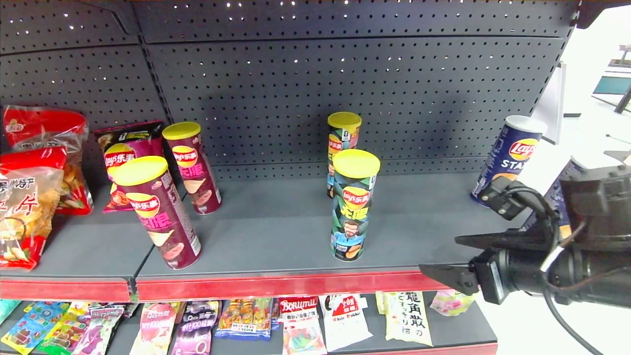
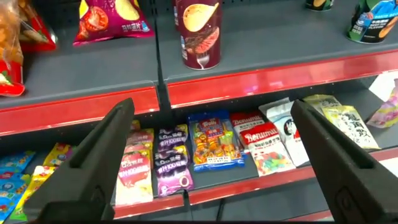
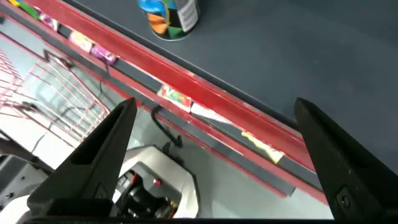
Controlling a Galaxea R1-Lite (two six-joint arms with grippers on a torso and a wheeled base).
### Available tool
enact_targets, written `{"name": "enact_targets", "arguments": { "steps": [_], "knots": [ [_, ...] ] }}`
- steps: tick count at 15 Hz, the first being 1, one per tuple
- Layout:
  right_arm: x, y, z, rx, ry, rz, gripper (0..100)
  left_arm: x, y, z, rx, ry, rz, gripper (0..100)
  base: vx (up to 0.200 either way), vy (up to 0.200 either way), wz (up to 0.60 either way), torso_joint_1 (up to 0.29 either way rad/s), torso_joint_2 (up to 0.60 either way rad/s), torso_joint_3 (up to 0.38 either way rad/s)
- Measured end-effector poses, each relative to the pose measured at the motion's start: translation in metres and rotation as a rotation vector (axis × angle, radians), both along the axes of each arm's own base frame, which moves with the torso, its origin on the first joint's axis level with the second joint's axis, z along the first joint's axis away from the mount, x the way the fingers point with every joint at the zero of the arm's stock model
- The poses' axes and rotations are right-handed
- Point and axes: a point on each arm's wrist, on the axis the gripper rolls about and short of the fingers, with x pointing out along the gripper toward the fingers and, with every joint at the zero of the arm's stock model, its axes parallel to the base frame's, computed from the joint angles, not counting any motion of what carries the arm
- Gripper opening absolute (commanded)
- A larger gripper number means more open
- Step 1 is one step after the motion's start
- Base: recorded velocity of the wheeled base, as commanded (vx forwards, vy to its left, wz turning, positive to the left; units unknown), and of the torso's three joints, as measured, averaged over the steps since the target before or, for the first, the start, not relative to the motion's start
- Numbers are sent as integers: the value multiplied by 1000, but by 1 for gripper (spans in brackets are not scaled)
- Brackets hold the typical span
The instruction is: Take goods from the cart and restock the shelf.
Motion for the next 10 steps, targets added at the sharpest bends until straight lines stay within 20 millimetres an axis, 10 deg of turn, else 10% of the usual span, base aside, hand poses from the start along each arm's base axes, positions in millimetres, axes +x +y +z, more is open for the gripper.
{"name": "enact_targets", "arguments": {
  "steps": [10],
  "knots": [
    [73,24,-31,-89,87,-84,100,0,0,0,2,1,3,100,0,0,0,0,0,0]
  ]
}}
